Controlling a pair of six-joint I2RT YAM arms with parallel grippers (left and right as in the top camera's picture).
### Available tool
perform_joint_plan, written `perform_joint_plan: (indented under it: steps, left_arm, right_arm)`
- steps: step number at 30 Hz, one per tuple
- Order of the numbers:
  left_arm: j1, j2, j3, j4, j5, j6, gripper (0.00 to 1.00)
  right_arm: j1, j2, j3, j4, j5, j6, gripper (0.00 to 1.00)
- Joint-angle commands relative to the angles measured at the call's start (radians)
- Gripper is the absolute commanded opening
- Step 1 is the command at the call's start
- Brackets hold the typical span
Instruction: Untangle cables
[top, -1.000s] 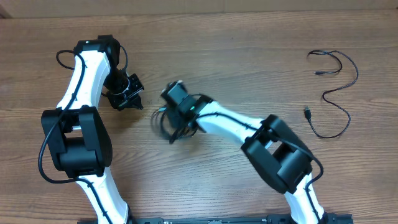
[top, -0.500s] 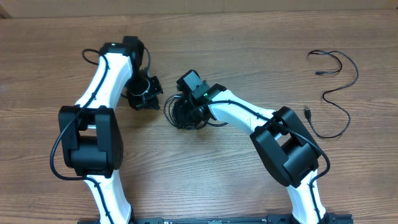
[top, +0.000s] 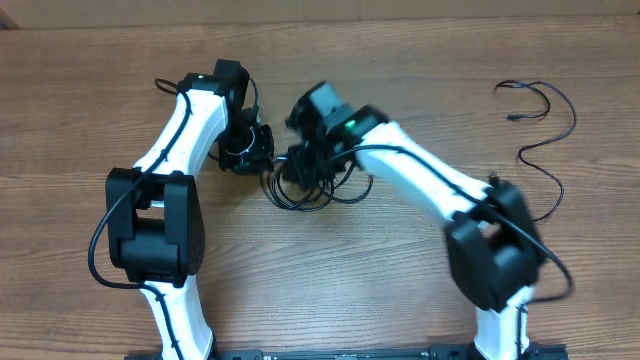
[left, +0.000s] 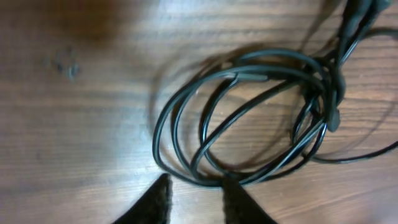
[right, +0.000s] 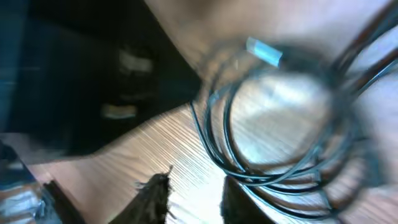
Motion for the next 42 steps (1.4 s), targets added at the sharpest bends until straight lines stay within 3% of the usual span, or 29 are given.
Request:
perform_joint_plan:
  steps: [1, 6, 11, 18, 27, 34, 42]
  left_arm:
    - [-0.007, 0.005, -0.043, 0.048, 0.014, 0.098, 0.41]
    - [-0.008, 0.005, -0.116, 0.153, 0.014, 0.127, 0.42]
    - [-0.01, 0.005, -0.16, 0.247, 0.041, 0.124, 0.4]
    - [-0.01, 0.005, -0.256, 0.369, 0.033, 0.124, 0.27]
    - [-0.01, 0.005, -0.268, 0.426, 0.036, 0.127, 0.43]
    - [-0.008, 0.005, -0.267, 0.422, 0.036, 0.127, 0.53]
    - [-0.008, 0.005, -0.267, 0.423, 0.036, 0.127, 0.62]
  right_arm:
    - [-0.051, -0.07, 0.027, -0.015, 0.061, -0.068, 0.3]
    - [-0.097, -0.062, 0.002, -0.034, 0.092, -0.234, 0.3]
    - [-0.079, -0.026, -0.001, -0.026, 0.121, -0.235, 0.3]
    - [-0.034, 0.045, -0.001, -0.016, 0.22, -0.235, 0.29]
    - [0.005, 0.075, -0.002, 0.016, 0.441, -0.236, 0.29]
    - [0.005, 0.089, -0.003, 0.034, 0.439, -0.242, 0.22]
    - [0.022, 0.144, -0.011, 0.029, 0.423, -0.242, 0.25]
